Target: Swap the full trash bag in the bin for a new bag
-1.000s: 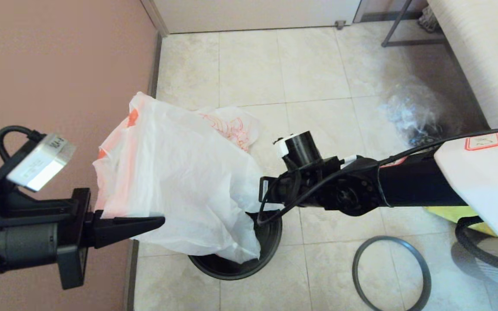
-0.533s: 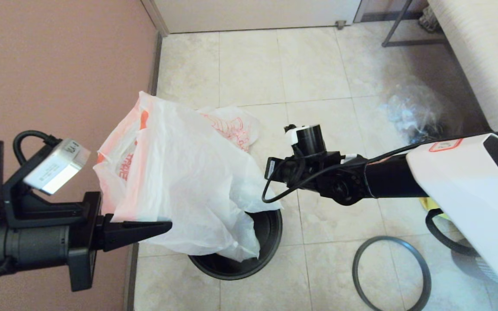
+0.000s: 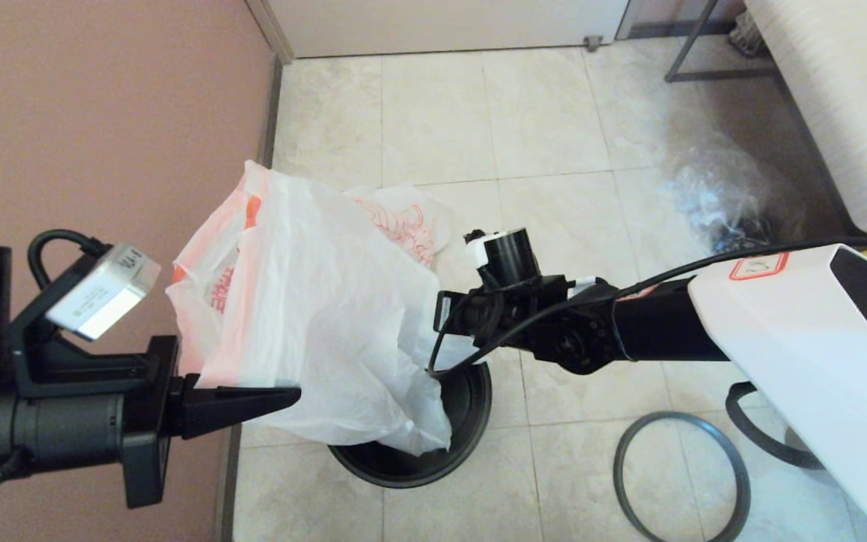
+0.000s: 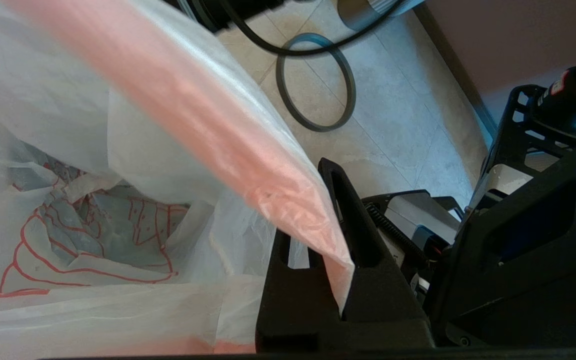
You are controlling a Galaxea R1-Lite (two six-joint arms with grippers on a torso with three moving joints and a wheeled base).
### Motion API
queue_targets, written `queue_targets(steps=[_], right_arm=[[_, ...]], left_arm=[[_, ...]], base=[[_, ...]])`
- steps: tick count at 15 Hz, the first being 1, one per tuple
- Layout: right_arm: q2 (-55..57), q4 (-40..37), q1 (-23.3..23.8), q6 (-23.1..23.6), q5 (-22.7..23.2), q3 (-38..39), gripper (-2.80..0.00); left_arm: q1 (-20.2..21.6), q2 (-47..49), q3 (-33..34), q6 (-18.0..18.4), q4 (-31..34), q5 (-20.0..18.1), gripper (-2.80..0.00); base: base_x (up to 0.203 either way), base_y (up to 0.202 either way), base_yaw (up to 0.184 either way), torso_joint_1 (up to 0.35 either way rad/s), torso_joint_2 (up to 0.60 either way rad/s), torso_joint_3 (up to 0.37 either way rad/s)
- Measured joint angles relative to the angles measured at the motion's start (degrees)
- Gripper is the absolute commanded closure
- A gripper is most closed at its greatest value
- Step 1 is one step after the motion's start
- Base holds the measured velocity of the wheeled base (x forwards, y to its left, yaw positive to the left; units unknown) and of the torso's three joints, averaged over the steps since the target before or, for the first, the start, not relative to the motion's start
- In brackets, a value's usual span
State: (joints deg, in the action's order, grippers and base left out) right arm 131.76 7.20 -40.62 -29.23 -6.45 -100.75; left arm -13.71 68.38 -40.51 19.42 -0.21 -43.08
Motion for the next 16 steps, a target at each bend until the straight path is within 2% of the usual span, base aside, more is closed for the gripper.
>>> queue_targets(steps=[7,12,14,16], right_arm=[[1.7,-0.1,-2.3,-0.6,0.0,1.9,0.00],[9.0,0.3,-2.5,0.1,-0.6,-2.3,0.00],[12.0,-0.1,-3.0,0.6,-2.9,-6.1,0.00],[15.0,-0.1,-4.2,1.1,-7.6,-9.6,0.00]], left_arm=[[0.0,0.1,-0.2,0.0,0.0,0.0,0.00],[0.0,0.8,-0.1,0.0,0.0,0.0,0.00],[-0.2,1.0,-0.1,0.0,0.0,0.0,0.00],[-0.2,1.0,-0.1,0.0,-0.1,0.0,0.00]], base=[[0.000,0.000,0.000,0.000,0.00,0.000],[0.000,0.000,0.000,0.000,0.00,0.000],[0.000,0.000,0.000,0.000,0.00,0.000],[0.000,0.000,0.000,0.000,0.00,0.000]])
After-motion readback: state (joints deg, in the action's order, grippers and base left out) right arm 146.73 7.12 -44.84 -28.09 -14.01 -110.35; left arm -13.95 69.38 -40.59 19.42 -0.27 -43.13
